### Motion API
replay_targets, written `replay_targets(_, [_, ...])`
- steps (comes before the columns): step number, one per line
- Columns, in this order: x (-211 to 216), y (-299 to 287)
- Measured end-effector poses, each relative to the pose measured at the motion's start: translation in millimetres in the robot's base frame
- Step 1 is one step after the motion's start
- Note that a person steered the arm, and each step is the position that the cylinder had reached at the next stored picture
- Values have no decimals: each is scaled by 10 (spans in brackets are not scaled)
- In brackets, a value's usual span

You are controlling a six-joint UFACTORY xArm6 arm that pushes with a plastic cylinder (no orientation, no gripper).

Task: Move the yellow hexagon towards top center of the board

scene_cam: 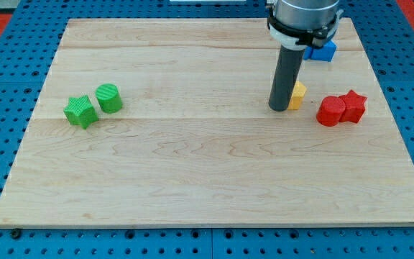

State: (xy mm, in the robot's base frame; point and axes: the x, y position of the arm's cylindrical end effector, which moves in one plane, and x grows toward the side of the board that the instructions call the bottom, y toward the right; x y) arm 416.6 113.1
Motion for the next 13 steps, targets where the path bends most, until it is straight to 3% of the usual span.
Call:
replay_targets(2, [232, 164])
replay_targets(3, [100, 580])
replay_targets(6, [-915, 115])
replay_targets(8, [-1158, -124])
replay_targets(9, [-1176, 346])
replay_targets(10, [-972, 713])
replay_targets(11, [-504, 797])
replay_targets(12, [-62, 719])
replay_targets(13, [70, 369])
